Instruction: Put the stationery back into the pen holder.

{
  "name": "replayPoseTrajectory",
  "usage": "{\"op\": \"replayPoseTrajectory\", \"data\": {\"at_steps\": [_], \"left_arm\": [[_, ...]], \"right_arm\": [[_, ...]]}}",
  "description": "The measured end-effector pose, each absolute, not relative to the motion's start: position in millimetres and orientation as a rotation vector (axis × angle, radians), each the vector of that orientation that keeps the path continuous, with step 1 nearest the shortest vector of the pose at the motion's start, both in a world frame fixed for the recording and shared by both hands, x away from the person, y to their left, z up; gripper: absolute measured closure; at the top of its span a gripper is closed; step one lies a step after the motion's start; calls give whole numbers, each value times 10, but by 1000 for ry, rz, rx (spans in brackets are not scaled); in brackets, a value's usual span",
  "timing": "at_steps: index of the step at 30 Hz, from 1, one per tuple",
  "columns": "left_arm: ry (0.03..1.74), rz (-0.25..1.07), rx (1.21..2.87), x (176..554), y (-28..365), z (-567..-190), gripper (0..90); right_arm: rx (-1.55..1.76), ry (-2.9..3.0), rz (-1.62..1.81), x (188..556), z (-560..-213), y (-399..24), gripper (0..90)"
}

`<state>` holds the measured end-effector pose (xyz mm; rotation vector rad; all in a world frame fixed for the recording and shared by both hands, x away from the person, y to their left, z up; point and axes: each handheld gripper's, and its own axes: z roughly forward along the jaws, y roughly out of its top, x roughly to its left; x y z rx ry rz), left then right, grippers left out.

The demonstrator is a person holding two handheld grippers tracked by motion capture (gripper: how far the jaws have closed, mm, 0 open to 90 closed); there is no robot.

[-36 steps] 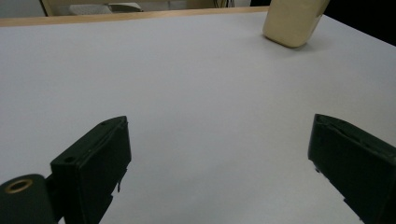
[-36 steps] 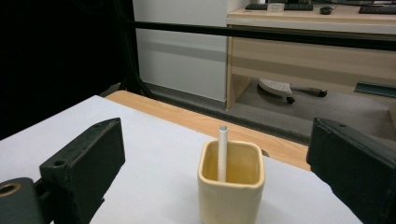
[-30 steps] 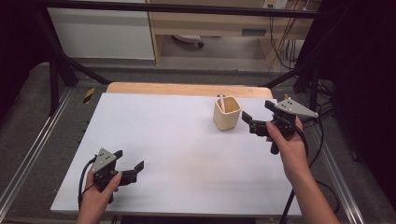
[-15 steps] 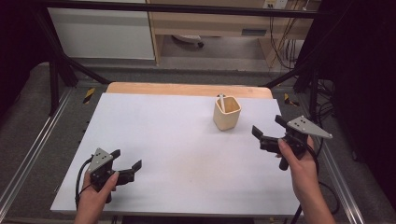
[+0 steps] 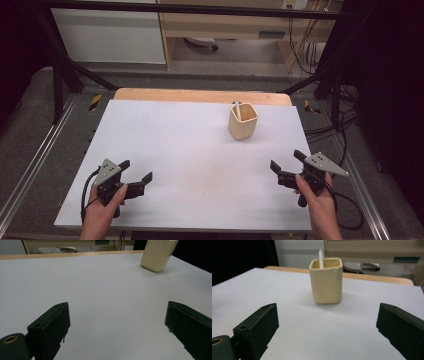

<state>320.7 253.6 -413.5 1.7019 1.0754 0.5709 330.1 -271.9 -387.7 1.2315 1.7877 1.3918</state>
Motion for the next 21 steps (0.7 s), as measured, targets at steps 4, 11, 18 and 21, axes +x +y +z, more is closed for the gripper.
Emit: {"op": "replayPoseTrajectory", "data": {"at_steps": [4, 11, 18, 21], "left_arm": [[1077, 569, 1707, 3210, 2532, -4140, 64], [1078, 565, 1709, 3214, 2533, -4146, 64], [1072, 564, 1711, 3214, 2523, -4146, 64], [1069, 561, 1719, 3212, 2516, -4149, 64]], "right_arm": [[1243, 1830, 1377, 3267, -4036, -2666, 43], [1264, 1863, 1376, 3255, -4196, -2584, 41], [1292, 1929, 1349, 3327, -4372, -2501, 39], [1299, 1946, 1338, 3376, -4412, -2478, 38]]}}
